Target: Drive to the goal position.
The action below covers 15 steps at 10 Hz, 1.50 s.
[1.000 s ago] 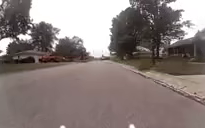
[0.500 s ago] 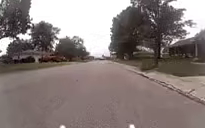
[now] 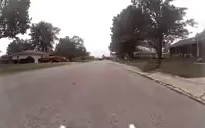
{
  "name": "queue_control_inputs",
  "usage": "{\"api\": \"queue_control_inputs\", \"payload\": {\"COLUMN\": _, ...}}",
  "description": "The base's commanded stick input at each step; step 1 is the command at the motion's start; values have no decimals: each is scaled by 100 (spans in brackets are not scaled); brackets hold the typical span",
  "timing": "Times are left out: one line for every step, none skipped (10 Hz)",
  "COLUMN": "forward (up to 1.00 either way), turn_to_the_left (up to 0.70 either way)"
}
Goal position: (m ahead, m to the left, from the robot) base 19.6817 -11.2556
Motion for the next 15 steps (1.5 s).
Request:
{"api": "queue_control_inputs", "payload": {"forward": 50, "turn_to_the_left": 0}}
{"api": "queue_control_inputs", "payload": {"forward": 50, "turn_to_the_left": 0}}
{"api": "queue_control_inputs", "payload": {"forward": 50, "turn_to_the_left": 0}}
{"api": "queue_control_inputs", "payload": {"forward": 50, "turn_to_the_left": 0}}
{"api": "queue_control_inputs", "payload": {"forward": 50, "turn_to_the_left": 0}}
{"api": "queue_control_inputs", "payload": {"forward": 50, "turn_to_the_left": 0}}
{"api": "queue_control_inputs", "payload": {"forward": 50, "turn_to_the_left": 0}}
{"api": "queue_control_inputs", "payload": {"forward": 50, "turn_to_the_left": 0}}
{"api": "queue_control_inputs", "payload": {"forward": 50, "turn_to_the_left": 0}}
{"api": "queue_control_inputs", "payload": {"forward": 50, "turn_to_the_left": 0}}
{"api": "queue_control_inputs", "payload": {"forward": 50, "turn_to_the_left": 0}}
{"api": "queue_control_inputs", "payload": {"forward": 50, "turn_to_the_left": 0}}
{"api": "queue_control_inputs", "payload": {"forward": 50, "turn_to_the_left": 0}}
{"api": "queue_control_inputs", "payload": {"forward": 50, "turn_to_the_left": 0}}
{"api": "queue_control_inputs", "payload": {"forward": 50, "turn_to_the_left": 0}}
